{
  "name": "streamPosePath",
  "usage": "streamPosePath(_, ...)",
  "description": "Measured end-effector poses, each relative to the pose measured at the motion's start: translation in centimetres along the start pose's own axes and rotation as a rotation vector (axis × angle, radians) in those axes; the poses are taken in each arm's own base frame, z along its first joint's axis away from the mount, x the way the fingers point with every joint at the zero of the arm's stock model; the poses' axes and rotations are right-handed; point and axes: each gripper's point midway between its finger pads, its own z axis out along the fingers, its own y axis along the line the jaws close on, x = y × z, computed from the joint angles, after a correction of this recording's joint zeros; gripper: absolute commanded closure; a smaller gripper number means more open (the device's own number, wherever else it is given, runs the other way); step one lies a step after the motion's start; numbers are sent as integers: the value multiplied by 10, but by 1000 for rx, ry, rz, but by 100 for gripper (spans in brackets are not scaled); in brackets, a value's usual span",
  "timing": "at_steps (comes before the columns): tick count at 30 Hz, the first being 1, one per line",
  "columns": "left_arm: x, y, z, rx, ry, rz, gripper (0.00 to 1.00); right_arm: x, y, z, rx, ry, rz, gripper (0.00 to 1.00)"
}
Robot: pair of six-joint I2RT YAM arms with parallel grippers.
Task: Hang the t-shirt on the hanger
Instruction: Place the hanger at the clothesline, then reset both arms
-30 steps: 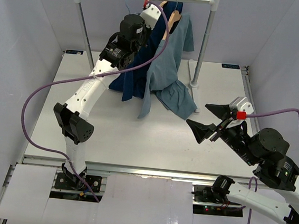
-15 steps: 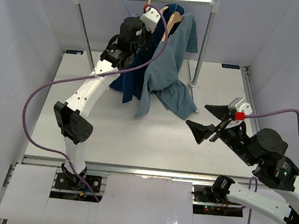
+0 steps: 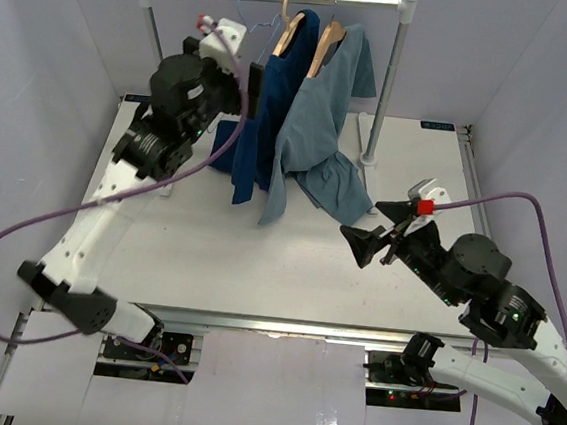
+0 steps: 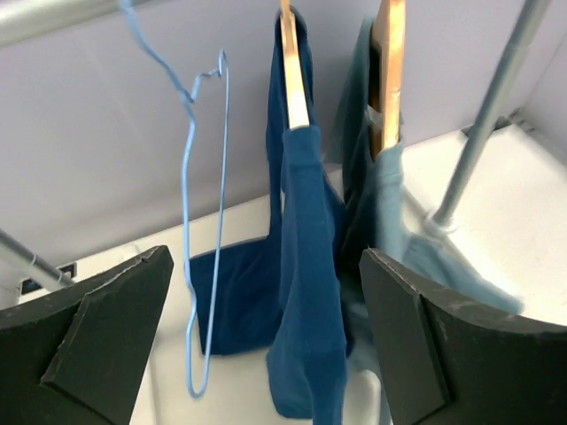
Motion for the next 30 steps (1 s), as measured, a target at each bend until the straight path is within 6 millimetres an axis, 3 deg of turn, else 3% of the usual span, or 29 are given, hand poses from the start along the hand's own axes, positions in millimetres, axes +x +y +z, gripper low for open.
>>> streamPosePath(4, 9, -7, -59, 72, -48, -110, 2, 32, -8, 17, 84, 95, 17, 10)
streamPosePath(7, 48, -24, -90, 158, -31, -183, 2, 50, -13, 24, 137, 137, 40, 10)
streamPosePath(13, 150, -71, -110, 334, 94, -335, 2, 85, -26, 28, 243, 164, 96, 10)
streamPosePath(17, 197, -104, -117, 463, 174, -433, 2, 87, -34, 30, 299, 160, 115, 10)
streamPosePath(21, 201, -122, -129, 551, 150, -481, 2, 86, -40, 28, 343, 150, 131, 10)
streamPosePath(30, 167, -114, -156, 572, -56, -500, 2, 90, -47, 24, 377, 136, 131, 10)
